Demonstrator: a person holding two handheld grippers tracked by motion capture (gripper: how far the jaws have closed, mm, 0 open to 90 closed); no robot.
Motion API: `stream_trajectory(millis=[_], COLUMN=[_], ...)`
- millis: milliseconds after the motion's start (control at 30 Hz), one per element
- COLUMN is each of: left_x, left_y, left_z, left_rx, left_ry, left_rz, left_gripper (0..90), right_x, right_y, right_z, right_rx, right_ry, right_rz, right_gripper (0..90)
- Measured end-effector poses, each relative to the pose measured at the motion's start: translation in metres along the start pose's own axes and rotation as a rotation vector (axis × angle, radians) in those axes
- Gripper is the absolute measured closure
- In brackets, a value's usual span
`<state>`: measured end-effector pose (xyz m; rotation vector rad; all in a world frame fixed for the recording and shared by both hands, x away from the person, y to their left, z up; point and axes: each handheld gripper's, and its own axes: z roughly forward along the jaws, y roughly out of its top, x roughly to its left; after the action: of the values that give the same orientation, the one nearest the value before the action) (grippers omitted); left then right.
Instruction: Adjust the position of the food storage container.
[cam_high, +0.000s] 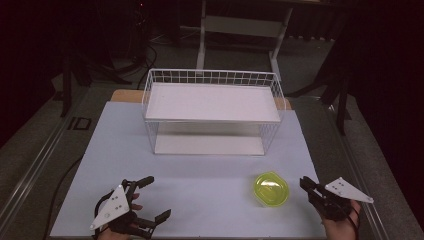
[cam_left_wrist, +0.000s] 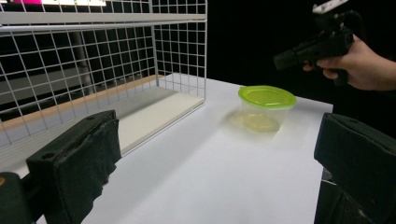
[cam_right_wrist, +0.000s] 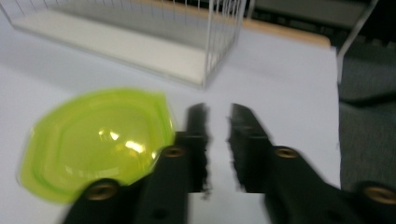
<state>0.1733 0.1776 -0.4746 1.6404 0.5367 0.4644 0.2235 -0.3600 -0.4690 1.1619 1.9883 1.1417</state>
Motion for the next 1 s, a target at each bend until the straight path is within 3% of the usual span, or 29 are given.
stream_trajectory(millis=[67, 300, 633, 1000], left_x=[0.0, 0.0, 0.0, -0.001], left_y=[0.0, 0.0, 0.001, 0.001], left_z=[0.0, 0.0, -0.001, -0.001], left_rx=[0.001, -0.002, -0.003, -0.004], left_ry=[0.0, 0.002, 0.005, 0.006], left_rz=[0.003, 0.002, 0.007, 0.009], left_gripper=[1.1, 1.1, 1.1, 1.1], right_x=[-0.003, -0.004, 0.012, 0.031], right_y=[-0.009, -0.028, -0.033, -0.028], right_z=[0.005, 0.021, 0.037, 0.046], right_rx=[0.056, 0.153, 0.214, 0.239], right_ry=[0.014, 0.058, 0.147, 0.225], right_rz=[0.002, 0.002, -0.013, -0.042], right_gripper=[88.7, 90.0, 90.0, 90.0])
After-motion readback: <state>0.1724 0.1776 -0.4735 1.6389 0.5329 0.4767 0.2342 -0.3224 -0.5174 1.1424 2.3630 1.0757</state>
